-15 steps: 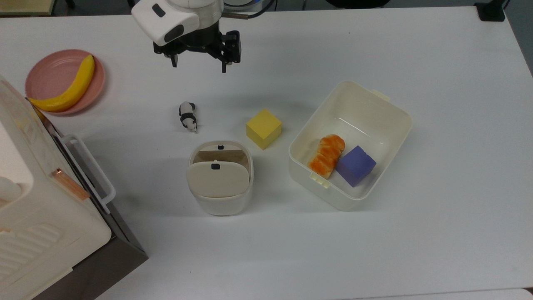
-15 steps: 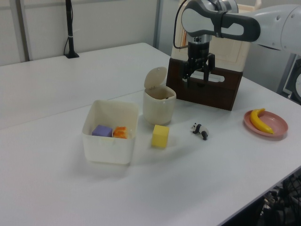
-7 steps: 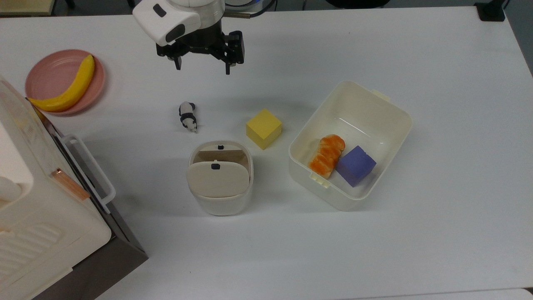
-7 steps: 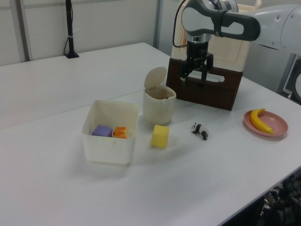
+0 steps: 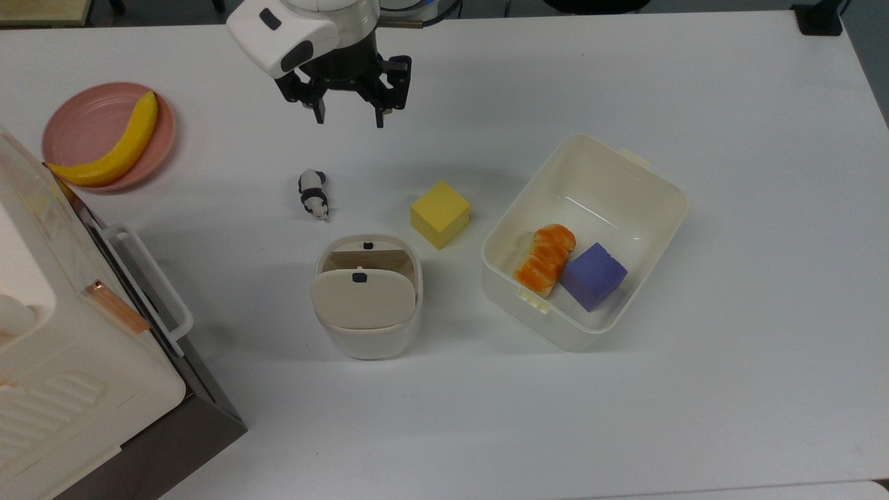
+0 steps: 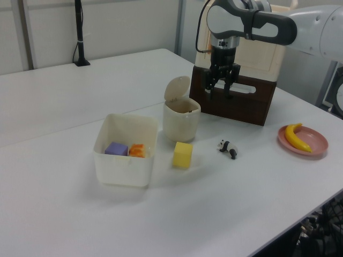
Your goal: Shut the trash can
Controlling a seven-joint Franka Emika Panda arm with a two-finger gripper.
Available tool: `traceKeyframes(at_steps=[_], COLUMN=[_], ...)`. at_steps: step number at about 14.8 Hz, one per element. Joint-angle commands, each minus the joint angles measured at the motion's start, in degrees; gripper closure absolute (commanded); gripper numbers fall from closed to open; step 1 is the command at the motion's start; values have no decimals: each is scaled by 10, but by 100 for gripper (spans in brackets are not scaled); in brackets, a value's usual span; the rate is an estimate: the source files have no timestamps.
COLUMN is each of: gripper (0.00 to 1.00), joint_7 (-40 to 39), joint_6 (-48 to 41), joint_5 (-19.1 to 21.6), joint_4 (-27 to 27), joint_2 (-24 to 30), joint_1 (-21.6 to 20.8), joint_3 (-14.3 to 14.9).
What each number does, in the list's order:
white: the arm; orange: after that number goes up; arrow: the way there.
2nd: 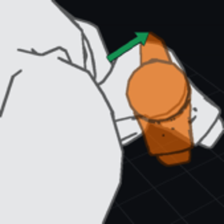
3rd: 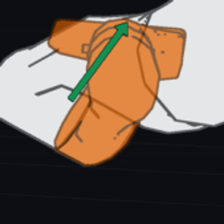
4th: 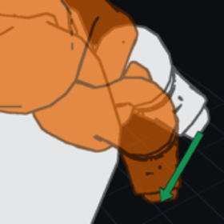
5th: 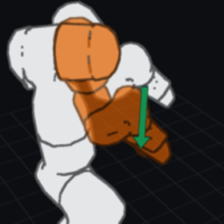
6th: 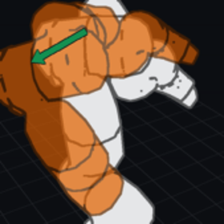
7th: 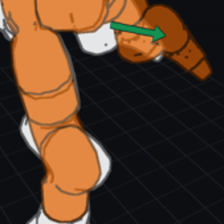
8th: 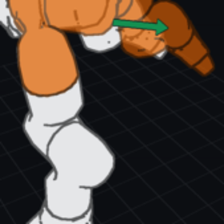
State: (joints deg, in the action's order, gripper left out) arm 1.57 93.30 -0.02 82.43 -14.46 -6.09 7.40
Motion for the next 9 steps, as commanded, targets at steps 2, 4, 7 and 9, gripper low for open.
traceKeyframes(at_steps=[2,4,7,9], gripper=[80,92,100,100], joint_7=[-21,-21,-18,-14], joint_6=[25,37,95,139], joint_5=[33,33,34,31], joint_4=[8,8,6,5], joint_2=[8,7,7,7], joint_1=[-2,-2,-1,-3], joint_3=[2,2,2,2])
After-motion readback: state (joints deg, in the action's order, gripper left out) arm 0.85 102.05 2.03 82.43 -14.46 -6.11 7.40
